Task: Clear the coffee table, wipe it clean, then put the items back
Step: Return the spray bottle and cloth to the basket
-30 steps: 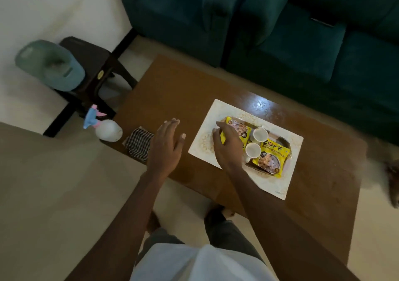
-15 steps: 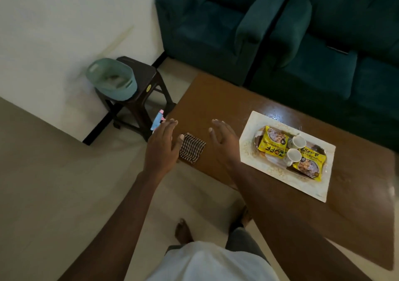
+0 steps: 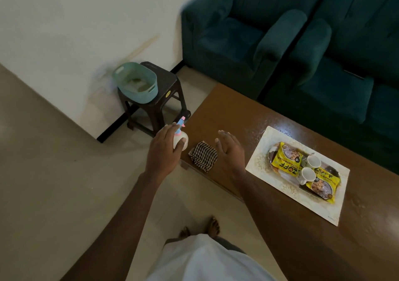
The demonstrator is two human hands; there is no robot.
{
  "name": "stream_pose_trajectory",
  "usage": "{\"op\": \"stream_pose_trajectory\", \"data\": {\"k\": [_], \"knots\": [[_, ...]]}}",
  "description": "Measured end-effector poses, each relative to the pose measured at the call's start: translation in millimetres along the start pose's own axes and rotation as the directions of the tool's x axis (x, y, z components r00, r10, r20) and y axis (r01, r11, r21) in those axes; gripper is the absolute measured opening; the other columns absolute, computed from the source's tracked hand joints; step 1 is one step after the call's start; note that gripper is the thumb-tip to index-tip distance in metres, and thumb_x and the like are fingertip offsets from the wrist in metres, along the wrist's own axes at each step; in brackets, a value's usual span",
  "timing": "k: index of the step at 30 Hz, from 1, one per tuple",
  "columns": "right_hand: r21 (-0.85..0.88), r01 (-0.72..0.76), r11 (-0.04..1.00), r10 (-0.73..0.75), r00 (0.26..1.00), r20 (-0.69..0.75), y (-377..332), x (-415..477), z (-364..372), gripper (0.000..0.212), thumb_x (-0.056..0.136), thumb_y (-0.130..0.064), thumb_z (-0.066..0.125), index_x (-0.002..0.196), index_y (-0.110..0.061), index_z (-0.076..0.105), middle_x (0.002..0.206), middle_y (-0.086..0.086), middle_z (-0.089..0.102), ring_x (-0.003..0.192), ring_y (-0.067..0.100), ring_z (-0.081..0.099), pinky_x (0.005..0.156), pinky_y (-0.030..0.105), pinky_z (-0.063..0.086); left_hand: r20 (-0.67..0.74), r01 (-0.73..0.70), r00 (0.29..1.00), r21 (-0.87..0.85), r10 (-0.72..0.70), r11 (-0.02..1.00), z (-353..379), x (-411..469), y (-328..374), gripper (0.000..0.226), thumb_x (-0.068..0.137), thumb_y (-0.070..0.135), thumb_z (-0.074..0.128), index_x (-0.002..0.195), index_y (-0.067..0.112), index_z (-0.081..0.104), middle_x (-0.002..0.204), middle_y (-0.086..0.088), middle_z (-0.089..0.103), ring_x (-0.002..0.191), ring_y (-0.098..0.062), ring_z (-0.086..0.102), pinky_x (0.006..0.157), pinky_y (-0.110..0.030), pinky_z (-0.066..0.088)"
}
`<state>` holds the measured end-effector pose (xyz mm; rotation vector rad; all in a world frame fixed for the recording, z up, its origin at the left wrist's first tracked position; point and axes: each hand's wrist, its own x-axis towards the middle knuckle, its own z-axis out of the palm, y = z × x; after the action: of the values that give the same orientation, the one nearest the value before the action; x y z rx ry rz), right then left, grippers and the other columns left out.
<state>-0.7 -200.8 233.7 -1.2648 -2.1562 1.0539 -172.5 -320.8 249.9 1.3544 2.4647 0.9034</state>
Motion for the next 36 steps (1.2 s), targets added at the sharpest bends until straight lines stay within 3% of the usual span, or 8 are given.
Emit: {"op": "stream_pose_trajectory", "data": {"k": [4, 9, 18, 21, 24, 27, 32, 36], "knots": [[0.011, 0.011, 1.000, -0.011, 1.000, 0.013, -5.0, 3.7, 2.8, 0.037, 0.101, -0.021, 0.054, 0.137, -0.012, 0.058, 0.142, 0.004, 0.057, 0.137, 0.019, 0.046, 0.112, 0.045, 0.040, -0.009, 0.023, 1.000, -0.013, -0.023, 1.000, -7.2, 1.2, -2.3, 0.050, 0.097, 0.035, 0.054, 0.140, 0.010, 0.046, 0.144, -0.008, 0.049, 0.135, -0.022, 0.042, 0.108, -0.037, 0.037], [-0.012, 0.020, 1.000, -0.019, 0.999, 0.025, -13.0, 14.5, 9.4, 0.039, 0.100, -0.016, 0.055, 0.138, -0.013, 0.057, 0.144, 0.004, 0.055, 0.138, 0.020, 0.045, 0.112, 0.044, 0.041, -0.024, 0.015, 1.000, -0.054, -0.017, 0.998, -11.0, 9.6, -4.4, 0.046, 0.098, 0.031, 0.053, 0.139, 0.010, 0.048, 0.142, -0.008, 0.050, 0.133, -0.020, 0.044, 0.102, -0.027, 0.035], [-0.048, -0.014, 0.999, 0.013, 1.000, -0.019, -38.8, 43.4, 46.6, 0.043, 0.098, -0.008, 0.047, 0.139, -0.016, 0.056, 0.145, 0.002, 0.052, 0.137, 0.017, 0.044, 0.111, 0.045, 0.043, 0.102, -0.072, 0.992, -0.077, 0.080, 0.994, -39.2, 49.9, -57.5, 0.060, 0.087, 0.015, 0.069, 0.142, 0.014, 0.044, 0.146, -0.006, 0.046, 0.138, -0.021, 0.038, 0.110, -0.042, 0.039], [-0.037, -0.061, 0.997, 0.058, 0.994, -0.093, -49.7, 48.6, 61.8, 0.043, 0.097, -0.005, 0.046, 0.138, -0.014, 0.057, 0.144, 0.004, 0.053, 0.134, 0.017, 0.046, 0.112, 0.040, 0.041, 0.168, -0.106, 0.979, -0.089, 0.120, 0.990, -46.4, 62.1, -81.6, 0.066, 0.084, 0.014, 0.073, 0.142, 0.016, 0.044, 0.146, -0.004, 0.046, 0.138, -0.019, 0.038, 0.110, -0.042, 0.039], [-0.027, -0.105, 0.994, 0.100, 0.984, -0.144, -61.3, 51.6, 76.8, 0.043, 0.096, -0.003, 0.047, 0.137, -0.012, 0.058, 0.143, 0.004, 0.055, 0.133, 0.016, 0.047, 0.108, 0.024, 0.035, 0.237, -0.139, 0.958, -0.111, 0.162, 0.984, -49.8, 75.8, -94.7, 0.070, 0.082, 0.016, 0.076, 0.143, 0.015, 0.042, 0.147, -0.004, 0.045, 0.138, -0.020, 0.038, 0.111, -0.040, 0.038], [-0.035, -0.130, 0.991, 0.121, 0.975, -0.186, -65.1, 51.4, 88.5, 0.042, 0.096, -0.003, 0.048, 0.136, -0.010, 0.058, 0.141, 0.005, 0.056, 0.131, 0.017, 0.049, 0.105, 0.021, 0.034, 0.301, -0.165, 0.932, -0.139, 0.201, 0.976, -45.7, 87.1, -99.0, 0.073, 0.079, 0.019, 0.079, 0.143, 0.013, 0.043, 0.146, -0.005, 0.046, 0.136, -0.021, 0.039, 0.110, -0.041, 0.038], [-0.014, -0.174, 0.985, 0.166, 0.960, -0.225, -53.7, 48.2, 103.7, 0.036, 0.099, -0.011, 0.053, 0.134, -0.011, 0.060, 0.136, 0.005, 0.060, 0.127, 0.015, 0.053, 0.103, 0.024, 0.038, 0.378, -0.118, 0.909, -0.170, 0.175, 0.978, -27.8, 94.0, -102.9, 0.079, 0.077, 0.023, 0.081, 0.144, 0.012, 0.041, 0.147, -0.005, 0.044, 0.135, -0.020, 0.040, 0.104, -0.025, 0.031], [-0.043, -0.177, 0.983, 0.167, 0.970, -0.179, -30.3, 41.5, 115.9, 0.035, 0.098, -0.012, 0.056, 0.132, -0.011, 0.062, 0.136, 0.006, 0.060, 0.126, 0.018, 0.053, 0.106, 0.032, 0.042, 0.393, -0.038, 0.913, -0.179, 0.107, 0.983, -4.0, 97.2, -112.4, 0.081, 0.074, 0.029, 0.083, 0.143, 0.012, 0.042, 0.141, -0.007, 0.048, 0.130, -0.021, 0.044, 0.098, -0.023, 0.032]]}}
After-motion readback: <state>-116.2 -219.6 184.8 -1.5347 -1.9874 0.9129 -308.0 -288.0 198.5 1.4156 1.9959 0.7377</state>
